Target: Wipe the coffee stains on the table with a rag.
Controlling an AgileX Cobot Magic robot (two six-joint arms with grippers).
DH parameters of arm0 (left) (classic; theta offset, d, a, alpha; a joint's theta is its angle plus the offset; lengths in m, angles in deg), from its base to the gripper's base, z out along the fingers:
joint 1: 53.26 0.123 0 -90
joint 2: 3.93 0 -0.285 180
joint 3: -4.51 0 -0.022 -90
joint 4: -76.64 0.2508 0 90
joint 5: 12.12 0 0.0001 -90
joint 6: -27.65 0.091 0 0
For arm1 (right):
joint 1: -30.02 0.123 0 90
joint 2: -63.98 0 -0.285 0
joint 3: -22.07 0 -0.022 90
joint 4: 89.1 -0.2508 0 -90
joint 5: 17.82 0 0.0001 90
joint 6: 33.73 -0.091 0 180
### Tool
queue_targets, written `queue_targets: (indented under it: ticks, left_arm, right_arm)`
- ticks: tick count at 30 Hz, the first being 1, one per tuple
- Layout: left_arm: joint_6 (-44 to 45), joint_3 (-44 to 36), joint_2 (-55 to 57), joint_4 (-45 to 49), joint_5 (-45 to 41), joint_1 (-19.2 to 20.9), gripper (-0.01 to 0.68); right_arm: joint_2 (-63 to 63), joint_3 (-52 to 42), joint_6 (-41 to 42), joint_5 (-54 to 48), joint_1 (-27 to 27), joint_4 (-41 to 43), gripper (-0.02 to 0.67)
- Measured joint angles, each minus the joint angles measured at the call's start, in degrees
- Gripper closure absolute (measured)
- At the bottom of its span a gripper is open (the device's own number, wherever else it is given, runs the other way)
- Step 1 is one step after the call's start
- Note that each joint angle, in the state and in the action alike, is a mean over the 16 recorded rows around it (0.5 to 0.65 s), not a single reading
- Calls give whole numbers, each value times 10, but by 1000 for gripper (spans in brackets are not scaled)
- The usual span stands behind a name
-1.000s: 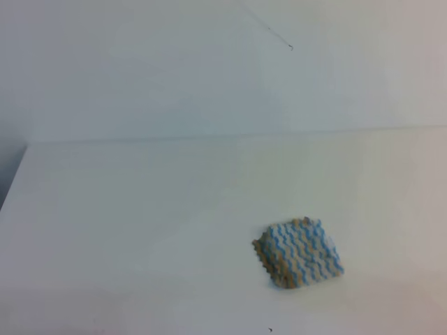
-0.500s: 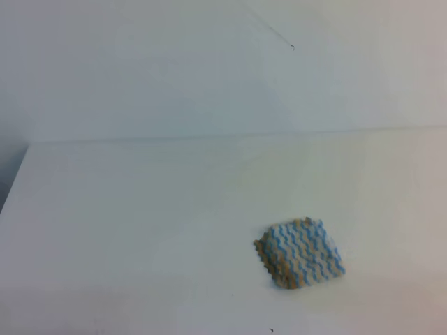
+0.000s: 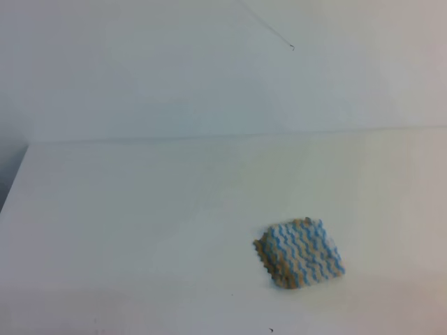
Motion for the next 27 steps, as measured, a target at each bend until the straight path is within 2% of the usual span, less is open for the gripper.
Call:
queue_targets:
  ticks: [27]
  left_arm:
    - [0,0,0,0,-1,0,674]
  right_arm:
    - [0,0,0,1,0,0,653]
